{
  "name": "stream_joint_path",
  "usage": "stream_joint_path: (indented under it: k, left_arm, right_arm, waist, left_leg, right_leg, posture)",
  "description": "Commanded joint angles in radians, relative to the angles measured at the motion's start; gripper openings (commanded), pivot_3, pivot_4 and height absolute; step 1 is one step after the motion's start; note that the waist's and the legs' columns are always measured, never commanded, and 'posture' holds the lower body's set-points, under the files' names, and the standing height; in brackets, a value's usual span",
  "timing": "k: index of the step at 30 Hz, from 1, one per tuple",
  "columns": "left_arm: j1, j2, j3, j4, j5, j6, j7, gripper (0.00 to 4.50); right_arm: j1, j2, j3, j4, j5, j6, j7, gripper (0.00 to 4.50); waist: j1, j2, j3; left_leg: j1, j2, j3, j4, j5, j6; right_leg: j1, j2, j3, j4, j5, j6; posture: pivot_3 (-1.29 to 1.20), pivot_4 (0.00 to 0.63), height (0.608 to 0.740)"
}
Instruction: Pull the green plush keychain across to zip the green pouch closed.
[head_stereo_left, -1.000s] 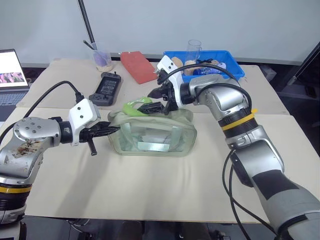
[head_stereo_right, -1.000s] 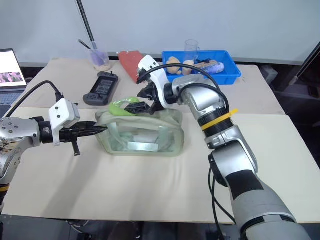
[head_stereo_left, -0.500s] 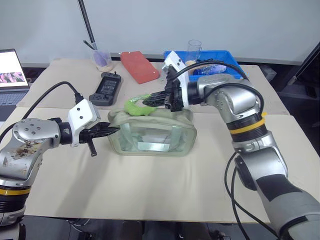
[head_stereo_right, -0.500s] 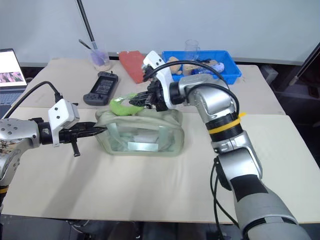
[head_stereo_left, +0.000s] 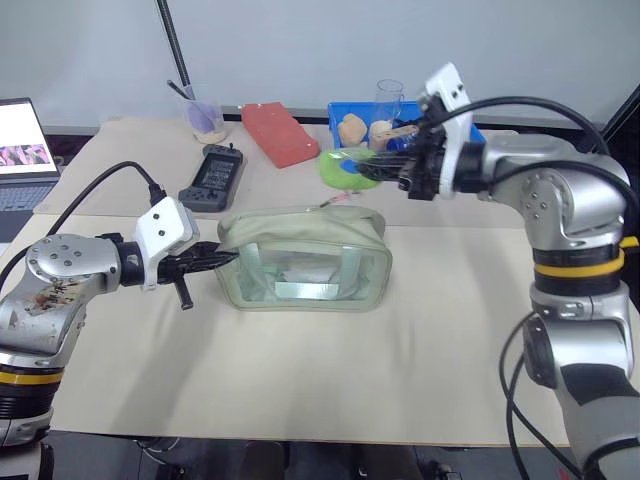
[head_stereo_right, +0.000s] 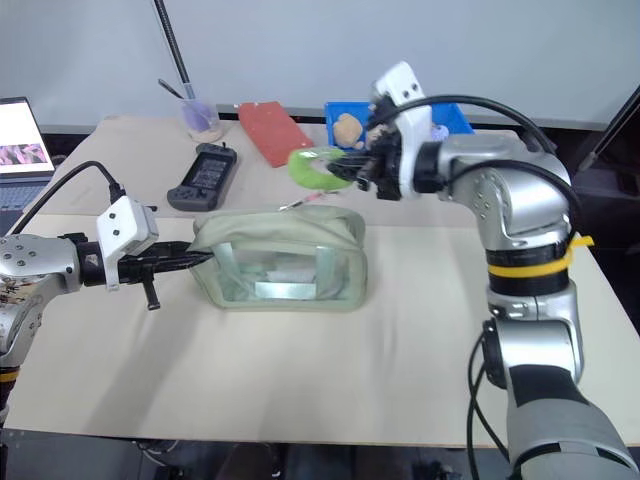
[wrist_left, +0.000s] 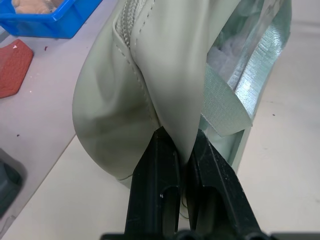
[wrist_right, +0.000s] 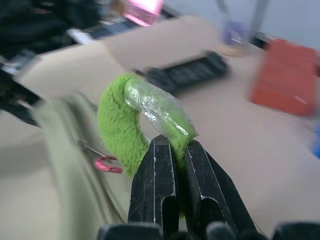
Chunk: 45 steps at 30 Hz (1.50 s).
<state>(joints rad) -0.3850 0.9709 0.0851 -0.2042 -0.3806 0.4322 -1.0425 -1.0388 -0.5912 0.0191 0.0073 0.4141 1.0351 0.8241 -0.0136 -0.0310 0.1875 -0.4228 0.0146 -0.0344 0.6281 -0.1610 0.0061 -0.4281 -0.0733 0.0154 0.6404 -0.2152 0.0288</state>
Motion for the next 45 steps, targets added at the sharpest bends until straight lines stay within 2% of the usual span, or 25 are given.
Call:
stream_joint_path:
  k: [1,6,10,18,30,35,38,39,42,45]
  left_arm:
    - [-0.005,0.007,-0.010,0.019,0.026,-0.003,-0.005,0.00]
    - [-0.024,0.012,-0.016,0.050,0.033,-0.018,-0.016,0.00]
    - [-0.032,0.013,-0.028,0.061,0.038,-0.029,-0.024,0.00]
    - [-0.047,0.000,-0.040,0.067,0.046,-0.031,-0.031,0.00]
    - [-0.033,-0.005,-0.031,0.049,0.041,-0.026,-0.024,0.00]
    - [-0.031,-0.006,-0.030,0.044,0.041,-0.026,-0.023,0.00]
    - [-0.030,-0.009,-0.020,0.038,0.033,-0.024,-0.020,0.00]
    - [-0.031,-0.011,-0.014,0.036,0.026,-0.021,-0.018,0.39]
    - [-0.038,-0.014,0.011,0.026,-0.017,0.019,-0.028,1.42]
    - [-0.036,-0.014,0.034,0.018,-0.046,0.044,-0.035,2.86]
  right_arm:
    - [0.018,-0.042,-0.084,-0.047,-0.007,0.010,-0.071,0.02]
    - [0.145,-0.112,-0.170,-0.073,-0.010,-0.008,-0.139,0.02]
    - [0.238,-0.119,-0.209,-0.081,-0.009,-0.010,-0.184,0.02]
    - [0.394,-0.026,-0.240,-0.124,0.030,0.023,-0.271,0.02]
    - [0.571,0.161,-0.146,-0.162,0.051,0.011,-0.341,0.02]
    - [0.619,0.112,0.004,-0.177,-0.048,-0.132,-0.291,0.02]
    - [0.594,0.102,-0.004,-0.185,-0.041,-0.197,-0.260,0.02]
    - [0.583,0.096,-0.017,-0.190,-0.028,-0.204,-0.245,0.00]
    - [0.542,0.050,-0.064,-0.188,0.009,-0.226,-0.178,1.15]
    - [0.496,-0.053,-0.084,-0.178,0.022,-0.253,-0.073,2.22]
  waist:
    - [-0.001,0.000,0.000]
    - [0.002,0.000,0.000]
    - [0.000,0.000,0.000]
    - [0.000,0.000,0.000]
    - [-0.001,0.000,0.000]
    - [-0.002,0.000,0.000]
    - [-0.002,0.000,0.000]
    - [-0.002,0.000,0.000]
    - [-0.002,0.000,0.000]
    - [-0.001,0.000,0.000]
  left_leg:
    - [0.000,0.000,0.000,0.000,0.000,0.000]
    - [0.000,0.000,0.000,0.000,0.000,0.000]
    - [0.000,0.000,0.001,0.000,0.000,0.000]
    - [0.000,0.000,0.001,0.000,0.000,0.000]
    - [0.001,0.001,0.001,0.001,0.000,0.000]
    - [0.002,0.001,0.001,0.001,0.000,0.000]
    - [0.002,0.001,0.001,0.001,0.000,0.000]
    - [0.002,0.002,0.001,0.001,0.000,0.000]
    - [0.002,0.002,0.001,0.001,0.000,0.000]
    - [0.001,0.002,0.001,0.001,0.000,0.000]
  right_leg:
    - [0.000,0.000,0.000,0.000,0.000,0.000]
    - [0.000,0.000,0.000,0.000,0.000,0.001]
    - [0.001,0.000,0.000,-0.001,-0.001,0.001]
    - [0.001,0.000,0.001,-0.001,-0.002,0.004]
    - [0.002,0.001,0.001,0.000,-0.003,0.006]
    - [0.003,0.001,0.001,0.000,-0.004,0.006]
    - [0.003,0.001,0.001,0.000,-0.004,0.006]
    - [0.003,0.002,0.001,0.000,-0.004,0.006]
    - [0.002,0.002,0.001,0.000,-0.004,0.006]
    - [0.002,0.002,0.001,0.000,-0.004,0.006]
  posture:
    - [0.00,0.150,0.740]
    - [0.00,0.150,0.740]
    - [0.00,0.150,0.740]
    - [0.00,0.150,0.740]
    - [0.00,0.150,0.740]
    - [0.00,0.150,0.740]
    - [0.00,0.150,0.740]
    - [0.00,0.150,0.740]
    - [0.00,0.150,0.740]
    - [0.00,0.150,0.740]
